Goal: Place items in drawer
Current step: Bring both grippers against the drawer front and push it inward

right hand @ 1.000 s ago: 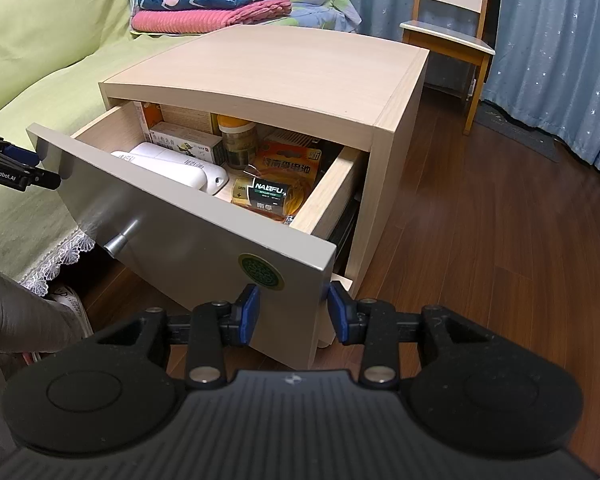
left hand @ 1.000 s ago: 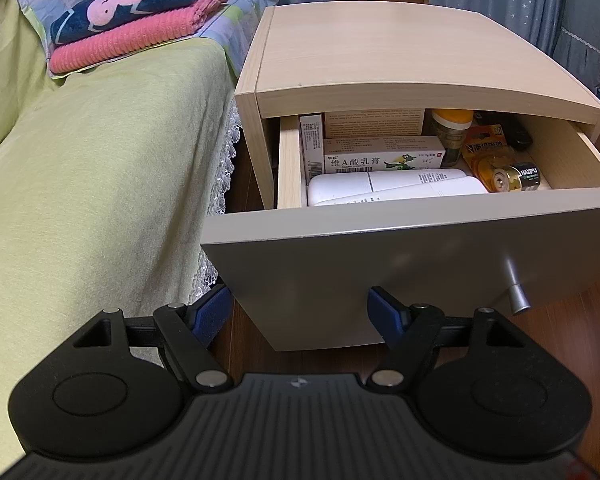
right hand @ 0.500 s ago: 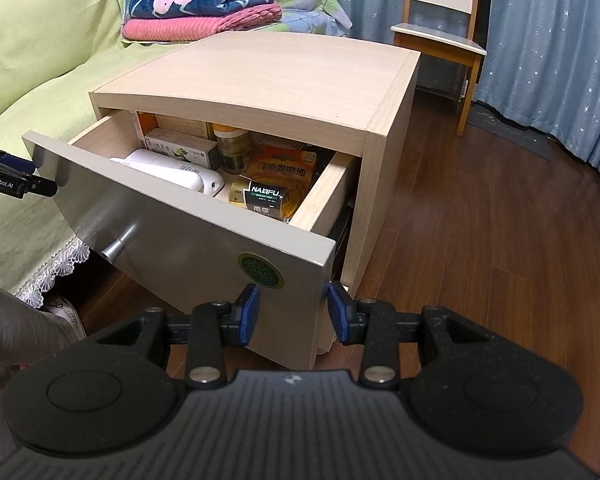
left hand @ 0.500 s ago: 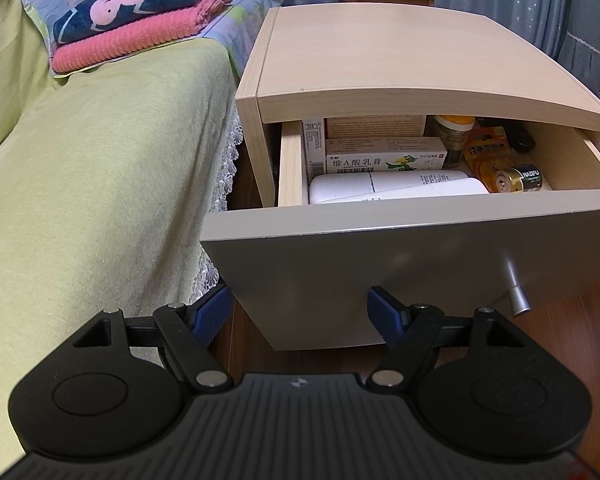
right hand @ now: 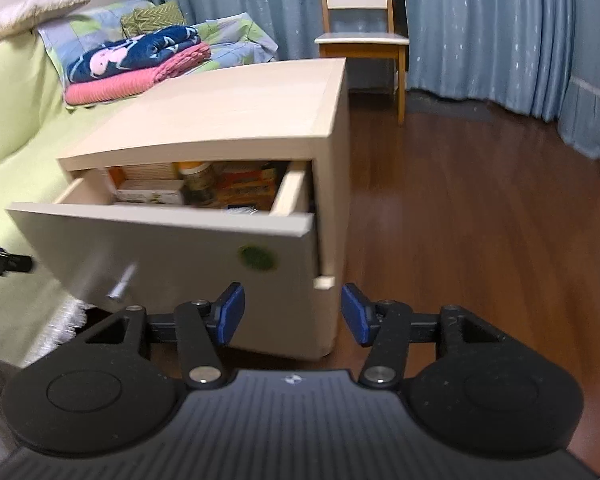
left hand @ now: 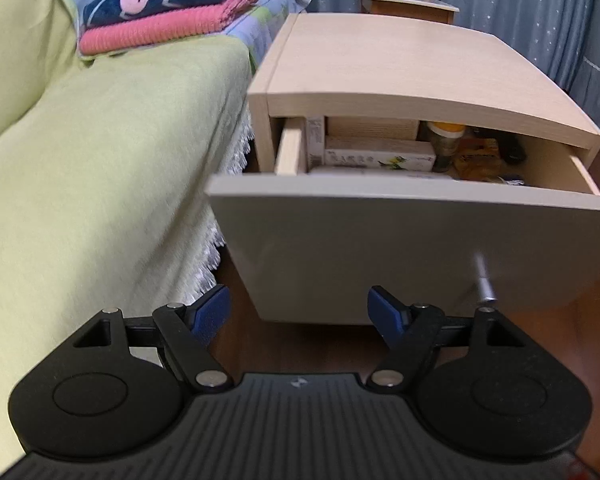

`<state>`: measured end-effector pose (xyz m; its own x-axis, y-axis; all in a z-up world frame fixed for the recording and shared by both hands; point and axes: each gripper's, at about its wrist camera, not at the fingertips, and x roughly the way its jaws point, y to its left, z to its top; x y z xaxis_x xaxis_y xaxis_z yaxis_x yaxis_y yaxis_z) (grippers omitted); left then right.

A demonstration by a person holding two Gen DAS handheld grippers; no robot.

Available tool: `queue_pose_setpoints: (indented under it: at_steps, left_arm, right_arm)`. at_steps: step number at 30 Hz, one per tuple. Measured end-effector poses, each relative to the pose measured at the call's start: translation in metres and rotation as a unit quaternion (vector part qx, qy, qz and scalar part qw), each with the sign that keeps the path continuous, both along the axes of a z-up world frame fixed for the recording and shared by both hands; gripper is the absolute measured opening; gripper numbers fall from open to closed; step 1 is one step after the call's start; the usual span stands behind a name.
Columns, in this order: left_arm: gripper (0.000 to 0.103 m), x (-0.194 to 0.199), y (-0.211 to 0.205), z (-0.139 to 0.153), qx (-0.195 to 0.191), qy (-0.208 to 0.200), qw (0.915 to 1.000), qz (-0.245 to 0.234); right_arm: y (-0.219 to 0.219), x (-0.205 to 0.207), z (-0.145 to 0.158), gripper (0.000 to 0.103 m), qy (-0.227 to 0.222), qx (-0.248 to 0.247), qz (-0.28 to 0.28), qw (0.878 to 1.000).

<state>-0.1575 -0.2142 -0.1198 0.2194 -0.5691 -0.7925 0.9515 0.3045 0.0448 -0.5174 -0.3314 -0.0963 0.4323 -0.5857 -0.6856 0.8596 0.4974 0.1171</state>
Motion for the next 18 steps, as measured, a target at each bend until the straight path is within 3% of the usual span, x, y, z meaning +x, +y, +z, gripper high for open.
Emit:
queue_pose_setpoints:
  at_steps: [6, 9, 18]
  left_arm:
    - [0.076, -0.029, -0.015, -0.002, -0.003, 0.005, 0.9998, -0.020]
    - [0.077, -0.039, -0.024, -0.006, -0.005, 0.011, 0.9996, -0.027]
    - [0.077, -0.050, -0.041, -0.031, -0.014, 0.005, 0.9996, -0.022]
  right_arm:
    - [0.017, 0.047, -0.007, 0.047, -0.026, -0.007, 0.049, 0.998]
    - [0.016, 0.067, -0.011, 0.037, -0.031, 0.001, 0.050, 0.998]
    - [0.025, 0.104, -0.033, 0.031, -0.008, 0.007, 0.041, 0.999]
